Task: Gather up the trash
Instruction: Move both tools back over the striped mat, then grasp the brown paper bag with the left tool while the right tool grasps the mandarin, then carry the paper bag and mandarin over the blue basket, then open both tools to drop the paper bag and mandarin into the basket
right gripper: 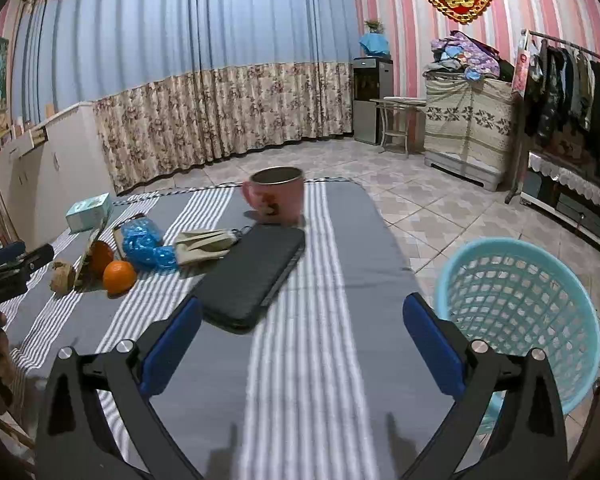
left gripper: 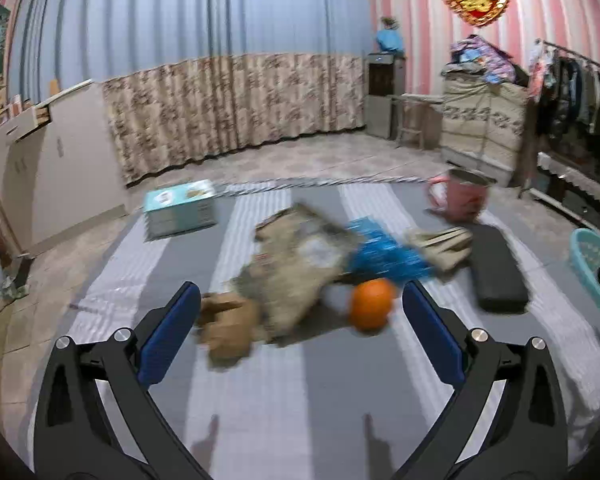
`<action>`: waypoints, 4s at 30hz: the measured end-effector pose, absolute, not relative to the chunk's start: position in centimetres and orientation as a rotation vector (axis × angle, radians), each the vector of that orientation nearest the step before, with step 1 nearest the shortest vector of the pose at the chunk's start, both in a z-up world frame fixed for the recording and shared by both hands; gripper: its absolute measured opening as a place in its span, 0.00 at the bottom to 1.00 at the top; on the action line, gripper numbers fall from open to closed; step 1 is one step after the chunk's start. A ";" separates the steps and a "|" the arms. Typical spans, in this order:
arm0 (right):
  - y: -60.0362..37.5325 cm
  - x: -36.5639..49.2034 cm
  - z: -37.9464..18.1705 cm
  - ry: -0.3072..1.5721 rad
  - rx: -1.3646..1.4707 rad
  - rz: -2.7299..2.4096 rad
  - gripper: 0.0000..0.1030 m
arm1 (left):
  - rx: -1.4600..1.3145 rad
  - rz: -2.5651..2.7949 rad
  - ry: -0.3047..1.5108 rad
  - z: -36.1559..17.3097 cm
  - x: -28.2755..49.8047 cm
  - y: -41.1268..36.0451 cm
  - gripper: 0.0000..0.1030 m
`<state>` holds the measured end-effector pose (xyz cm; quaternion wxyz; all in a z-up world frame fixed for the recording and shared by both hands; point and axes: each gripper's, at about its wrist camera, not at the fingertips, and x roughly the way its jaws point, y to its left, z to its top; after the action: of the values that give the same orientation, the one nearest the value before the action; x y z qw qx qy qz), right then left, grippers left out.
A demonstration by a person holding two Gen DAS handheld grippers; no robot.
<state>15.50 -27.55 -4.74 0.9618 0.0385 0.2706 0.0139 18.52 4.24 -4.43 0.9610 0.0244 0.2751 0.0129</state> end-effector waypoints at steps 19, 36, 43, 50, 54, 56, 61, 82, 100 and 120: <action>-14.3 22.4 -6.0 0.700 0.040 0.125 0.96 | 0.073 -0.038 0.744 -8.6 24.5 11.1 0.83; -6.1 25.8 -8.6 0.809 -0.065 0.196 0.83 | 0.012 -0.082 0.699 -7.6 22.6 15.7 0.49; -4.3 27.1 -9.9 0.877 -0.067 0.241 0.44 | -0.017 -0.015 0.681 -7.2 22.2 19.5 0.49; -6.7 25.3 -8.1 0.805 -0.023 0.262 0.36 | -0.018 0.001 0.621 -5.3 21.5 18.5 0.49; -9.8 23.2 -5.8 0.744 0.007 0.251 0.36 | -0.009 -0.013 0.583 -3.6 20.9 16.4 0.49; -11.6 22.1 -4.5 0.715 0.024 0.243 0.36 | -0.012 -0.030 0.563 -2.5 20.5 14.9 0.49; -17.2 18.8 -1.4 0.631 0.077 0.192 0.36 | 0.004 -0.073 0.514 -0.4 19.2 10.4 0.49; -42.4 9.9 -1.2 0.511 0.185 -0.240 0.36 | 0.102 -0.447 0.469 0.9 17.1 -17.8 0.49; -51.0 12.1 -4.5 0.551 0.230 -0.342 0.36 | 0.177 -0.666 0.530 -2.3 18.9 -33.8 0.49; -53.3 14.6 -7.5 0.638 0.266 -0.376 0.36 | 0.203 -0.650 0.623 -6.0 23.0 -37.7 0.70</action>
<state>14.64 -53.32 -7.50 0.9236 0.1296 0.3109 -0.1834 22.99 -37.68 -5.96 0.8954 0.0981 0.3005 -0.3137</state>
